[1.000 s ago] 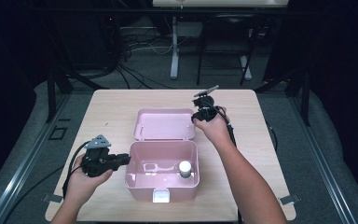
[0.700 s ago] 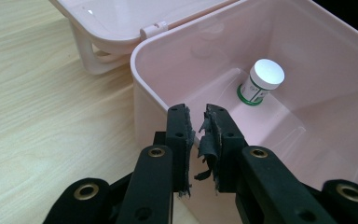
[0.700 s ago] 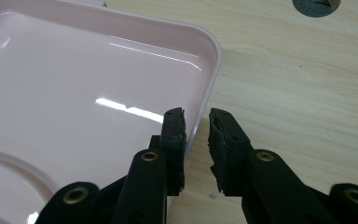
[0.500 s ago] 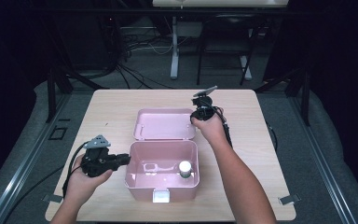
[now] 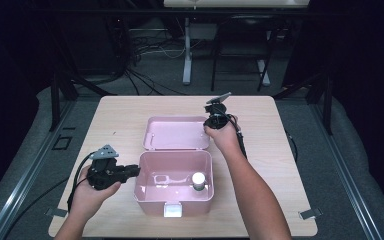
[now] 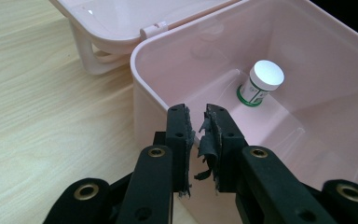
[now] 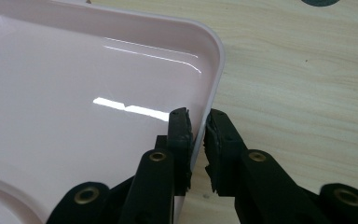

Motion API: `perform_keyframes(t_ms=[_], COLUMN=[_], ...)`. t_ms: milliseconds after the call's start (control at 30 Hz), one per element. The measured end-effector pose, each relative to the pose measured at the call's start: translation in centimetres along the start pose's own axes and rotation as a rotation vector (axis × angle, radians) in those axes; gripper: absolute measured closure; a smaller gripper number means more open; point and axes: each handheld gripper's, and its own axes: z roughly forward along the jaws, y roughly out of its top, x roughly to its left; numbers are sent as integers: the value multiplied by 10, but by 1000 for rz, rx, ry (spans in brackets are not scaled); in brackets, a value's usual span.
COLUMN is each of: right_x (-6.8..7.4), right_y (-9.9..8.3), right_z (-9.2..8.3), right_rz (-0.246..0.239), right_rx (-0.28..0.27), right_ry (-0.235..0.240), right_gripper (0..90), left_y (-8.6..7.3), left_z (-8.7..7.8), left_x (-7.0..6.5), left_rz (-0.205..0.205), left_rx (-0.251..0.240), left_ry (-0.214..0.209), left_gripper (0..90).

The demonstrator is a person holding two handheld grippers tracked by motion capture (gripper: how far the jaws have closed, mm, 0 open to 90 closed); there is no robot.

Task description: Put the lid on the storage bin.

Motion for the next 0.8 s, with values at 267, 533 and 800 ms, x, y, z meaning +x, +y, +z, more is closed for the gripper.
perform_keyframes(t_ms=[267, 533, 800], right_x=[3, 3, 3], right_y=[0, 1, 1], right_z=[-5, -12, -19], right_rz=[6, 8, 6], right_rx=[-23, -53, -80], right_ry=[-15, -5, 4], right_gripper=[825, 832, 835], left_y=[0, 0, 0], left_z=[0, 0, 0], left_x=[0, 0, 0], left_rz=[1, -1, -9], left_rx=[3, 1, 1], left_ry=[-1, 0, -1], left_gripper=[802, 801, 801])
